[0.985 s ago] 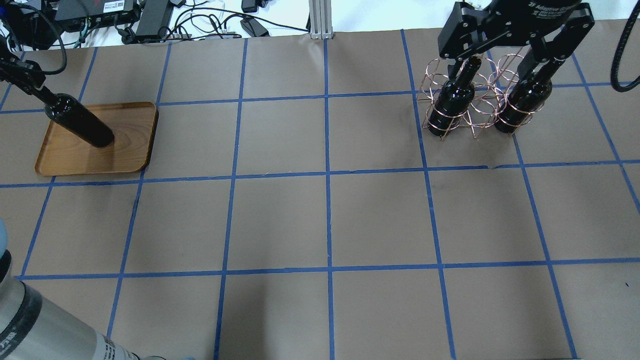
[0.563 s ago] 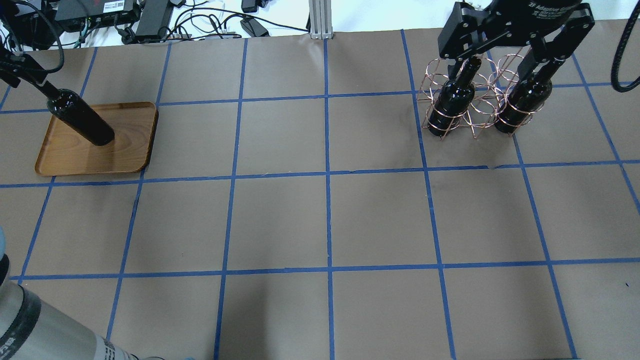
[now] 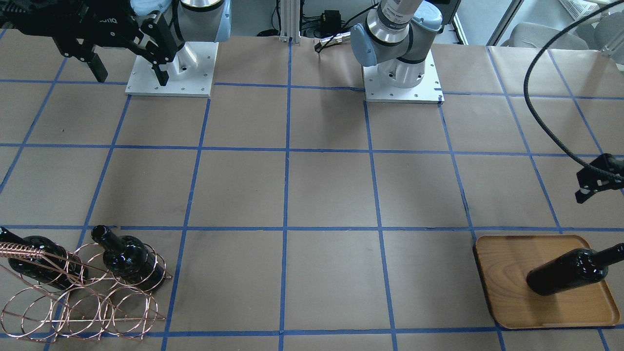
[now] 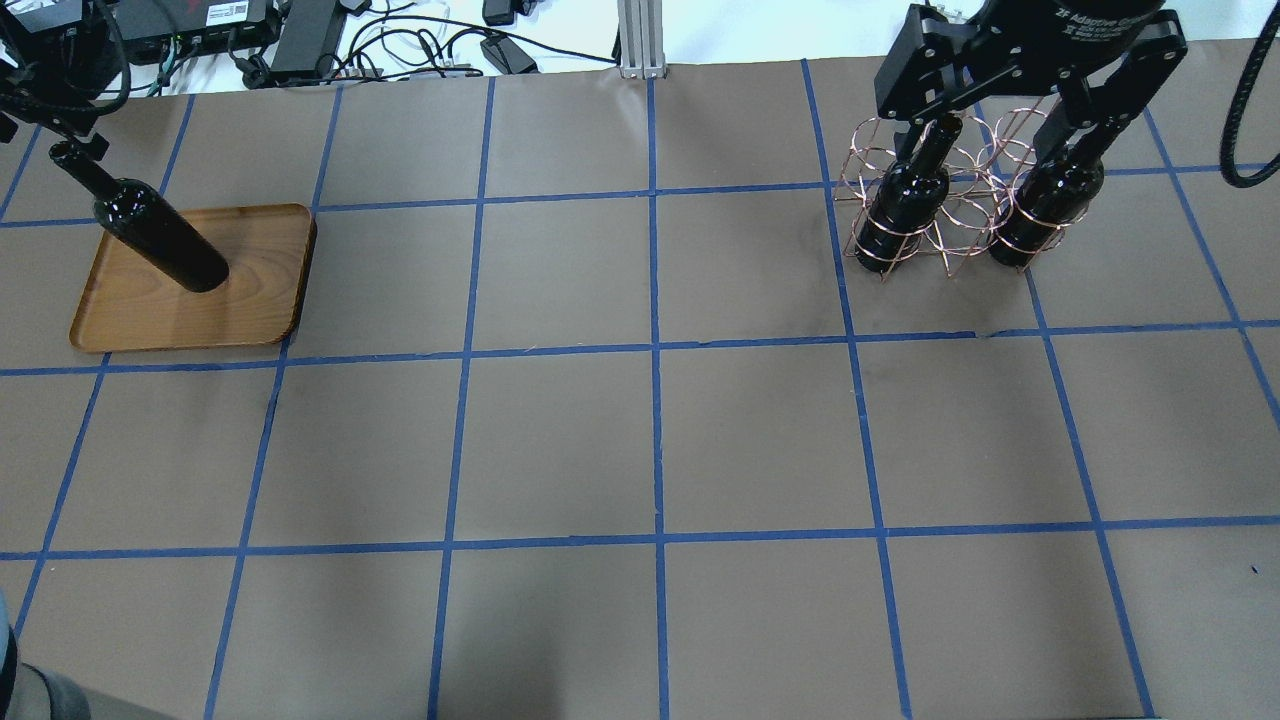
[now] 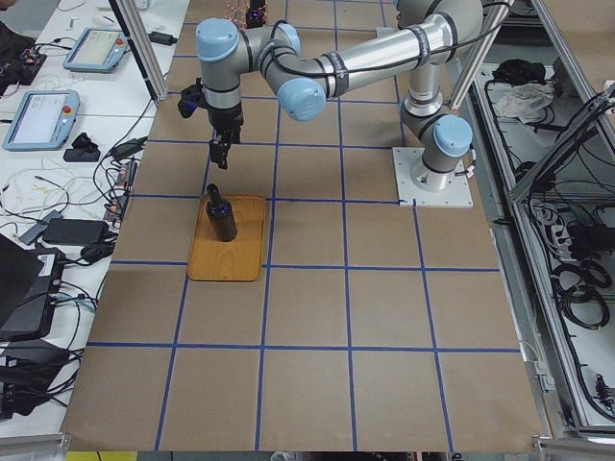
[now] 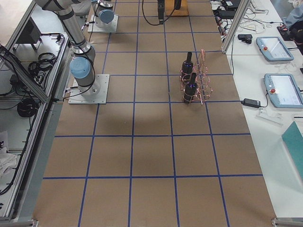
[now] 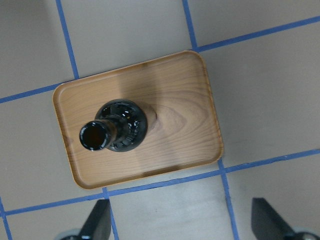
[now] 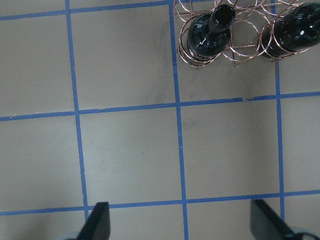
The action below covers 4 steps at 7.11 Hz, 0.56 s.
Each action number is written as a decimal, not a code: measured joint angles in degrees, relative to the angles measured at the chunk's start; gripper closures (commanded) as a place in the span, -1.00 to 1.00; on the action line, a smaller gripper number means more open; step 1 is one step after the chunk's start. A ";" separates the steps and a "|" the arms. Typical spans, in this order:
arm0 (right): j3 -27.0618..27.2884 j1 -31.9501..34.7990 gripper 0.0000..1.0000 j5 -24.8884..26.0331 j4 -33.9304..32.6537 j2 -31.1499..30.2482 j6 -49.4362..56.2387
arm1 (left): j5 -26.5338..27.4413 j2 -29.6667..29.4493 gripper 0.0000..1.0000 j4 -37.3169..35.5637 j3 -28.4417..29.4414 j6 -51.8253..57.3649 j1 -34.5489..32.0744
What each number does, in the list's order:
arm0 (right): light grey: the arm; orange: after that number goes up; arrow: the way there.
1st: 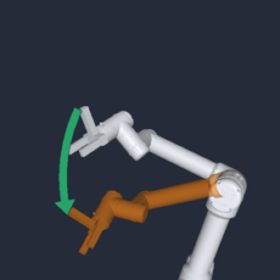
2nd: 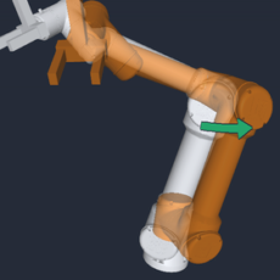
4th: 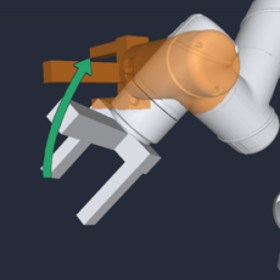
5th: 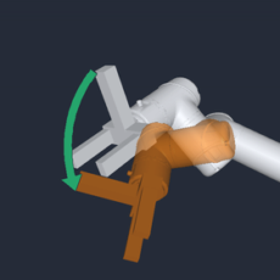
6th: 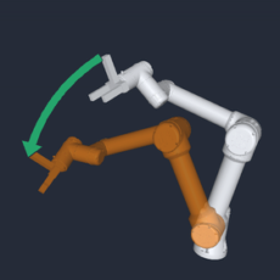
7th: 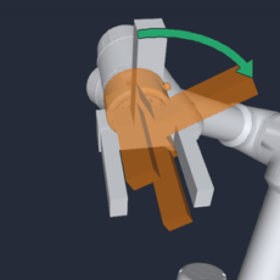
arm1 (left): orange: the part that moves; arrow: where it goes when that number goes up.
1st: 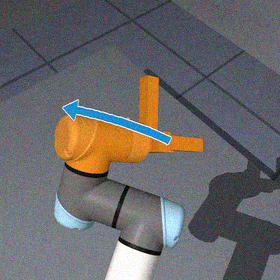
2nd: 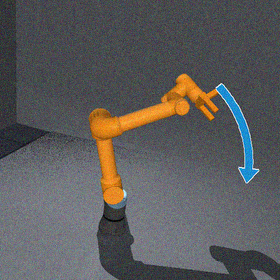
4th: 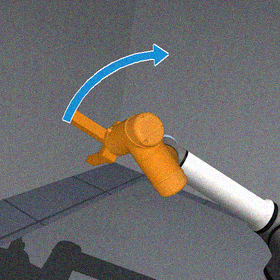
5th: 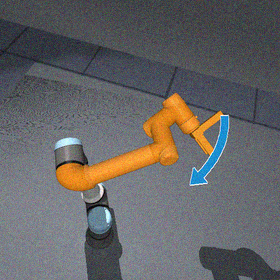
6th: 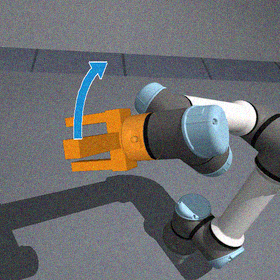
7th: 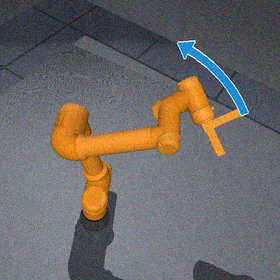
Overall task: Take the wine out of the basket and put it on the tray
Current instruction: 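Open the left gripper and raise it away from the bottle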
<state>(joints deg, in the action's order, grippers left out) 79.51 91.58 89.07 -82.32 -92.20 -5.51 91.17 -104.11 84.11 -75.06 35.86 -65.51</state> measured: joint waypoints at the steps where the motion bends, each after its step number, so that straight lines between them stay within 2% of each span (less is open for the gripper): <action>1: 0.05 0.00 -1.00 -0.01 0.00 -0.03 -0.02 | -0.03 3.29 -1.00 1.38 -2.03 -6.17 -2.72; 4: 0.11 0.00 -1.00 0.02 0.03 -0.03 0.01 | -0.37 10.71 -1.00 1.82 -8.04 -23.09 -12.51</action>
<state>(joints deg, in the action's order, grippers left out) 79.62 91.58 89.10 -82.29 -92.23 -5.50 90.80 -93.39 85.93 -83.09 12.77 -78.02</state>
